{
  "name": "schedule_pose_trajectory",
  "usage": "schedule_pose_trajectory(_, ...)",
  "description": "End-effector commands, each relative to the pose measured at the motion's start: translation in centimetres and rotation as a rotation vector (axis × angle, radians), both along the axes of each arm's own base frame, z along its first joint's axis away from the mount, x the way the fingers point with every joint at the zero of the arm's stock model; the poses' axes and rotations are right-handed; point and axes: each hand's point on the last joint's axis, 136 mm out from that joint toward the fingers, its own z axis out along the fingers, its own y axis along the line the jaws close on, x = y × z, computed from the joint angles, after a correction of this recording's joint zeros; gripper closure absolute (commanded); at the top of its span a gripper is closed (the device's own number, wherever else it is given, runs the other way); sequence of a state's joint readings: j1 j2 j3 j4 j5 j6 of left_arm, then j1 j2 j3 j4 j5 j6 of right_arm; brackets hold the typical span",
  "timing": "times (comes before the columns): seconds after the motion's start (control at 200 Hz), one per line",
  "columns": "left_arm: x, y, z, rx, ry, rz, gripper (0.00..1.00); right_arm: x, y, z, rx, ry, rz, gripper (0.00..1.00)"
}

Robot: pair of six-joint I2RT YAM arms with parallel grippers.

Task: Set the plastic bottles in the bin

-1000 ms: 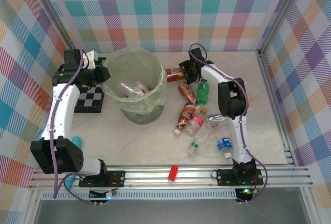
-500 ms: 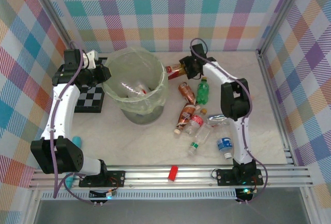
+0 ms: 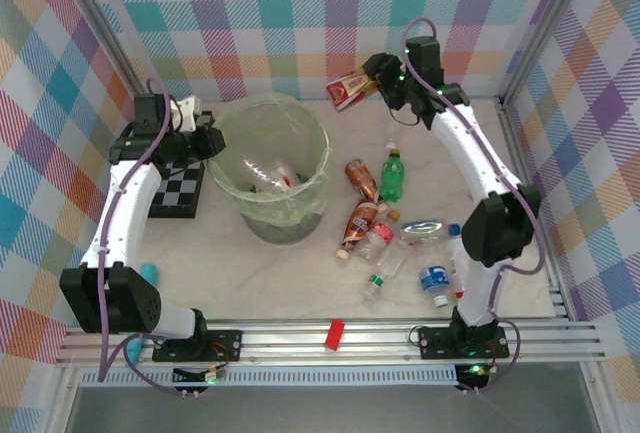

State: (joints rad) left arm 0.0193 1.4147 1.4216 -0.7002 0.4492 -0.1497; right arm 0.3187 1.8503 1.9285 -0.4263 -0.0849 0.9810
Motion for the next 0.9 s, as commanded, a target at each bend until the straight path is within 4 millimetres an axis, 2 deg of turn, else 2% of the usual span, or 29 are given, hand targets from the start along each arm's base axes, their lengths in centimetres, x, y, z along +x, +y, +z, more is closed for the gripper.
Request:
schedule_pose_trajectory(0.0, -0.9, -2.7, -1.6, -0.074, 0.086, -0.078, 0.99, -2.2, -0.7, 3.4, -0.091, -0.132, 0.05, 0.51)
schedule_pose_trajectory(0.145, -1.0, -3.5, -1.7, -0.077, 0.088, -0.098, 0.85, -4.3, -0.5, 7.2, -0.126, -0.245, 0.083, 0.52)
schedule_pose_trajectory(0.23, -1.1, -2.9, -1.8, -0.04, 0.089, -0.08, 0.77, -5.3, 0.3, 8.8, -0.152, -0.308, 0.12, 0.52)
schedule_pose_trajectory(0.34, -1.2, -2.9, -1.5, -0.031, 0.075, -0.083, 0.75, -7.2, 3.1, 10.6, -0.186, -0.397, 0.222, 0.51)
schedule_pose_trajectory(0.44, -1.1, -3.4, -1.0, -0.066, 0.062, -0.095, 0.73, -9.6, 7.1, 11.5, -0.214, -0.447, 0.376, 0.52)
schedule_pose_trajectory(0.51, -1.1, -3.4, -1.0, -0.068, 0.063, -0.095, 0.73, -11.6, 10.8, 10.8, -0.27, -0.446, 0.509, 0.52)
schedule_pose_trajectory(0.54, -1.1, -3.4, -1.1, -0.067, 0.065, -0.096, 0.73, -12.4, 12.3, 9.9, -0.295, -0.433, 0.569, 0.52)
schedule_pose_trajectory(0.65, -1.2, -3.5, -1.1, -0.071, 0.065, -0.099, 0.75, -14.8, 16.2, 7.3, -0.378, -0.399, 0.717, 0.52)
schedule_pose_trajectory(0.785, -1.1, -3.4, -1.1, -0.068, 0.063, -0.098, 0.78, -16.8, 19.0, 3.7, -0.484, -0.38, 0.854, 0.51)
schedule_pose_trajectory(0.895, -1.1, -3.4, -1.2, -0.065, 0.066, -0.096, 0.8, -18.0, 19.8, 0.8, -0.617, -0.368, 0.931, 0.5)
